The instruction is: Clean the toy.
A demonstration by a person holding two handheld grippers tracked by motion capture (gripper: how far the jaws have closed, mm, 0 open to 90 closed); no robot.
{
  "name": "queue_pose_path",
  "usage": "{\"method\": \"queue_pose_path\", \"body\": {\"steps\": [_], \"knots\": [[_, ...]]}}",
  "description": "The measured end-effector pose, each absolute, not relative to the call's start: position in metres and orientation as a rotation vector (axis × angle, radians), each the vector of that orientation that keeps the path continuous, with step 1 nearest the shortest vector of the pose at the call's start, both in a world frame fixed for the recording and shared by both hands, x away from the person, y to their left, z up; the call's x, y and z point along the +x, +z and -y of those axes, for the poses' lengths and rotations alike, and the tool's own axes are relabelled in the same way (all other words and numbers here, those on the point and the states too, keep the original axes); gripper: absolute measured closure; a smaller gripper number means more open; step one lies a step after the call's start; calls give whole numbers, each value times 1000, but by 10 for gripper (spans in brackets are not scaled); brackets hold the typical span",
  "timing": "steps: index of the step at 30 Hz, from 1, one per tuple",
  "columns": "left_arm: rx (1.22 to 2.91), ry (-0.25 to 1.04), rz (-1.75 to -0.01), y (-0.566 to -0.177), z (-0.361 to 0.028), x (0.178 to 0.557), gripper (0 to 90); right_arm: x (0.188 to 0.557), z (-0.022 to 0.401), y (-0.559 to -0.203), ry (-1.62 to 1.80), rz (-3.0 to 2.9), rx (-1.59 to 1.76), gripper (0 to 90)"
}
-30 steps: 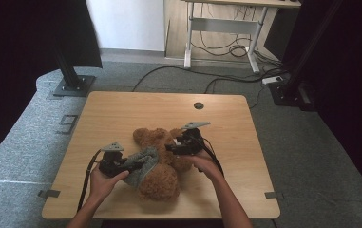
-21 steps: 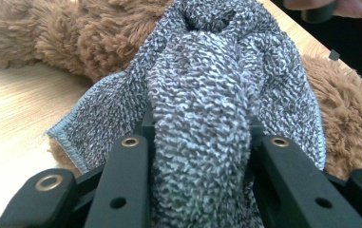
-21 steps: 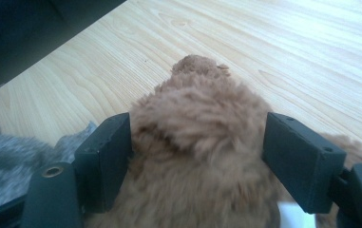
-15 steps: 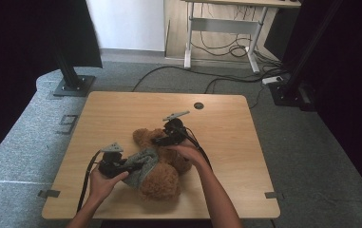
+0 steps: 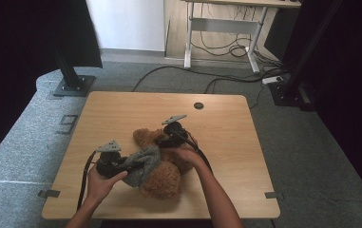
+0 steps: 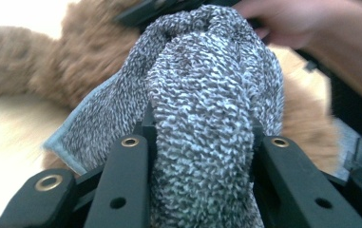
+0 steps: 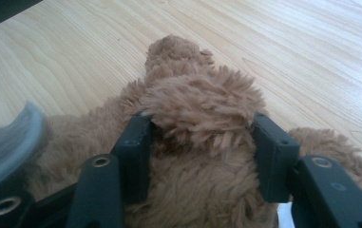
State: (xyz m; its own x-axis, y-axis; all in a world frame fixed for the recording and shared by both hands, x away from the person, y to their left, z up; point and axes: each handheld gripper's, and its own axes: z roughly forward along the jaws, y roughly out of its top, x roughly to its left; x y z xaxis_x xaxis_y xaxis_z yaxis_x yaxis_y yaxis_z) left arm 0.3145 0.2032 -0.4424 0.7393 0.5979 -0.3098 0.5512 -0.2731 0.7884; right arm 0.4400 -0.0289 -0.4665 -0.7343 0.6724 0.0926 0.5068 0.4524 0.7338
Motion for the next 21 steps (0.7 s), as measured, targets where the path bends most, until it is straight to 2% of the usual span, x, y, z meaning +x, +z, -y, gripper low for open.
{"method": "queue_pose_path", "body": {"steps": [6, 10, 21], "knots": [[1989, 51, -780, -427, -169, 302, 660, 438, 27, -466, 1135, -2479, 1024, 491], [2038, 67, -776, -429, -150, 303, 660, 438, 32, -466, 1150, -2481, 1034, 491], [2121, 125, -862, -440, -148, 311, 673, 438, 46, -468, 1129, -2441, 1056, 547]]}}
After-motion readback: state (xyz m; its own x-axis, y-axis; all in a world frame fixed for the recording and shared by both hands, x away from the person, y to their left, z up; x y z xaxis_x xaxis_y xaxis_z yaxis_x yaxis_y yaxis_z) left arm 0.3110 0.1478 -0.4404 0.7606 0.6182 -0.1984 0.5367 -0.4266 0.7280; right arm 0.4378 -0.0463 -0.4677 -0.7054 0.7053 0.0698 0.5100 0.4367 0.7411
